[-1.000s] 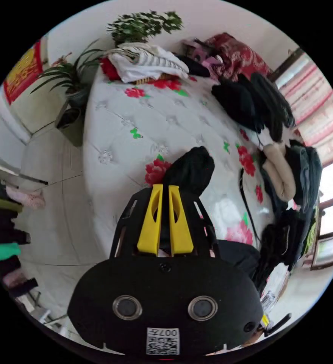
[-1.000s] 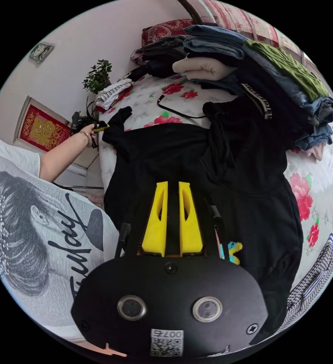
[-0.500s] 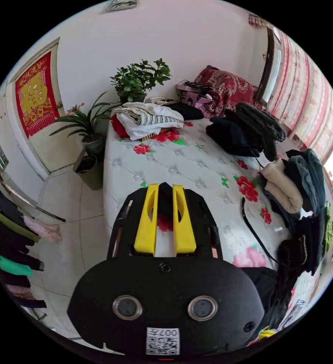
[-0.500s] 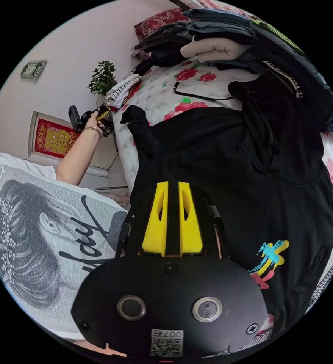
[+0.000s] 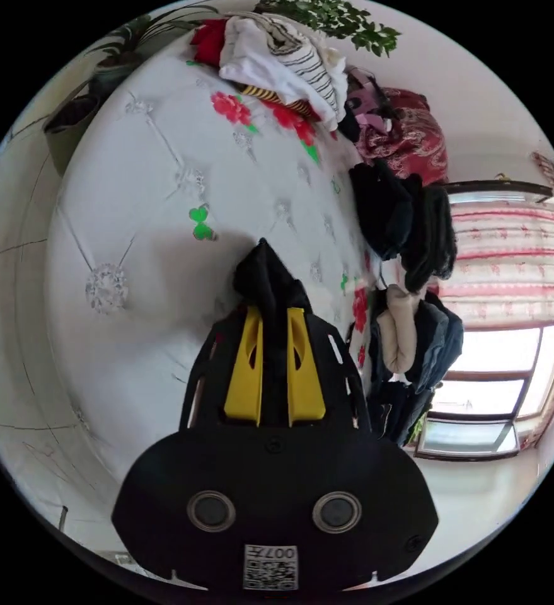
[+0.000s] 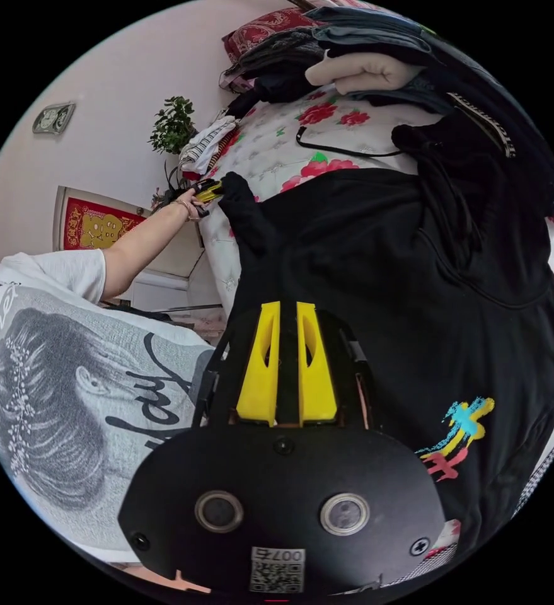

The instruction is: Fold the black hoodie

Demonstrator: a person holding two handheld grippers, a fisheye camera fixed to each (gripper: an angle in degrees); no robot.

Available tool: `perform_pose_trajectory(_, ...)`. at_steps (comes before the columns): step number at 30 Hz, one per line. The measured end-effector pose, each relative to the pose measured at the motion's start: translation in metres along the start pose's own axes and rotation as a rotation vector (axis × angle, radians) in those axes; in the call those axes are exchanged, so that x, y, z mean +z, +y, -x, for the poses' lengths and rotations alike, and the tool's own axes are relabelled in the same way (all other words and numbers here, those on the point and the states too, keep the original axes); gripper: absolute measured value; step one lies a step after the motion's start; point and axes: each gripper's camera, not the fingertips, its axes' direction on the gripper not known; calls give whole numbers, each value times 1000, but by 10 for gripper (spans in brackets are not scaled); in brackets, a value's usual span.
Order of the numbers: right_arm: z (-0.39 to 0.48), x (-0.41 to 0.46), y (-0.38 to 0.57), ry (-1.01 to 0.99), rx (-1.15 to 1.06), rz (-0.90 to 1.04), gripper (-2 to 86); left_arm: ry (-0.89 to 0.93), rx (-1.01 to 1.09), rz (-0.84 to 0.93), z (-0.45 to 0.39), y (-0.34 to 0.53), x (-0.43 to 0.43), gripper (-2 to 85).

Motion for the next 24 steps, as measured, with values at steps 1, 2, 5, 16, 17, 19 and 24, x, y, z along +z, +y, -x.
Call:
perform_pose_trajectory(1, -1, -3, 1, 7, -1, -7, 42, 86, 88, -69, -13, -2, -29, 56)
perform_pose_trajectory(2, -3, -8, 3, 27, 4, -24, 41, 95, 211, -130, -30, 2, -64, 55)
perform_pose_trajectory(5, -21, -12, 13, 42, 64, -53, 40, -83, 341, -212, -17, 15, -131, 56)
perform_pose_trajectory(16, -30, -13, 21, -72, 140, -121, 48, 104, -25, -237, 114, 79, -154, 53)
perform_pose_trajectory(17, -25, -18, 20, -68, 122, -131, 49, 153, 68, -249, 84, 86, -156, 53)
perform_pose_trajectory(19, -20, -26, 22, -59, 100, -148, 50, 205, 247, -251, 25, 106, -160, 52)
perform_pose_trajectory(24, -17, -73, 55, -9, 102, -279, 55, 471, 834, -143, -160, 244, -153, 61)
